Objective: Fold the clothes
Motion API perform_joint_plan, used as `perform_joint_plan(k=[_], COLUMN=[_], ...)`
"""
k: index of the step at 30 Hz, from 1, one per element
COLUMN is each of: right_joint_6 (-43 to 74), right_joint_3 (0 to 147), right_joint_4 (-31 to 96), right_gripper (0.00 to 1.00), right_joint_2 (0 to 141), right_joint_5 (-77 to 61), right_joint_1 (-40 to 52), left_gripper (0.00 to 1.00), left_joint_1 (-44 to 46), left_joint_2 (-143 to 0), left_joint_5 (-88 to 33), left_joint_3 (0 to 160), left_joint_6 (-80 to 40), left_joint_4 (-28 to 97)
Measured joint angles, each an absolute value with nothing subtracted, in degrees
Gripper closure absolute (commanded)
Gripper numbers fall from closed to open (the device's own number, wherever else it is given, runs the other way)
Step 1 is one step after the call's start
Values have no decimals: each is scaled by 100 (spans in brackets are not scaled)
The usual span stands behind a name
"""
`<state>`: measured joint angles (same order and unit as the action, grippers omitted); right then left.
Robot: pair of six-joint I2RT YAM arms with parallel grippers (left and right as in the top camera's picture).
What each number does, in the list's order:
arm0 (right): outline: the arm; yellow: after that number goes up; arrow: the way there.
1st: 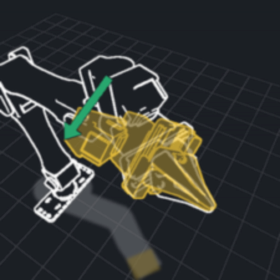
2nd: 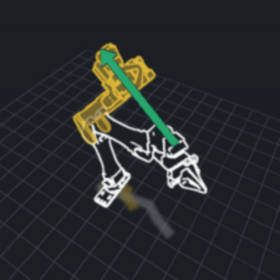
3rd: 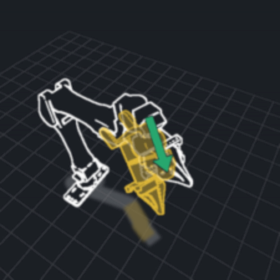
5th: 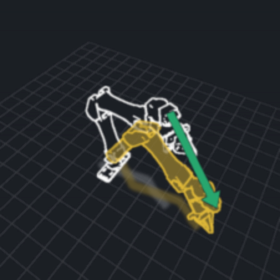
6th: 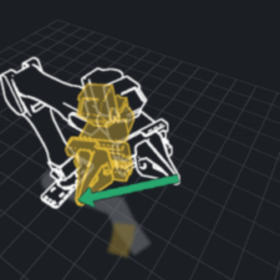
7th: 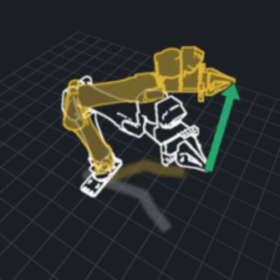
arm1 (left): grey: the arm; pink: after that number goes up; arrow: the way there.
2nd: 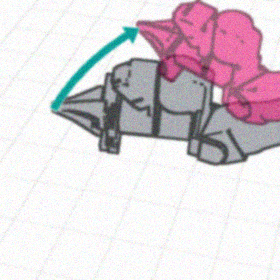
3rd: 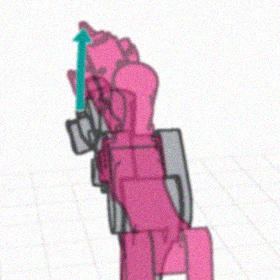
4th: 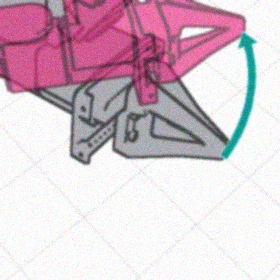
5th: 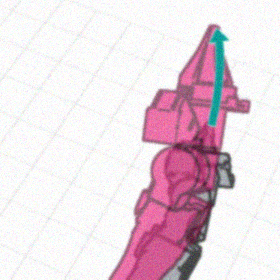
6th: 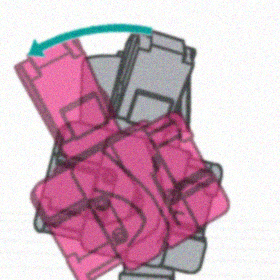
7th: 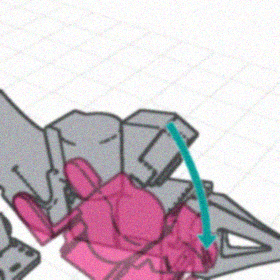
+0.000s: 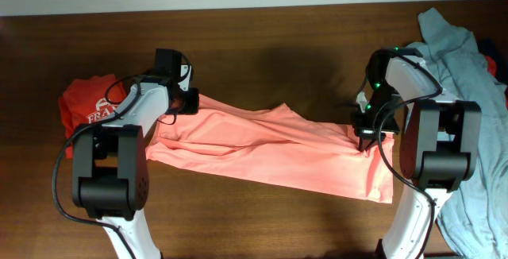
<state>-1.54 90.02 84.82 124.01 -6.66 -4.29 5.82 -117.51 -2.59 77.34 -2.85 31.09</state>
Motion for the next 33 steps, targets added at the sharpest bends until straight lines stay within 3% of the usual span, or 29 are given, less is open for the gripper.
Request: perform_joint_plan(k=[3,5,9,14,19,22,33], right_joint_6=[-145,-123,-137,-137,-134,-121,-115], right_joint_3=[8986,8984,8982,8980,8978,8978,9697], right_joint_4=[8667,8676,8678,8643,8451,8278,8178], right_gripper=[91,77,73,74,75,81,73], right_joint_2=[12401,12401,12401,12401,12401,12401,12095], right_joint_5=[-668,-668,-642,-642,-637,-622,-600], right_joint_1=[-429,-429,-429,-429,-429,-429,-429], left_gripper=[62,62,62,61,51,47,25], left_joint_1=[582,582,582,582,582,582,1212], left_joint_2=[-11751,-11751,-11751,-11751,-11719,-11660,-10969], left_joint_5=[-257,-259,-257,-259,-329,-419,-1337], left_joint_3=[7734,7734,7734,7734,7736,7793,8296], left_joint_6=[-285,-285,-285,-285,-285,-285,449], left_joint_4=[3109,3109,3109,3109,3227,3511,3594])
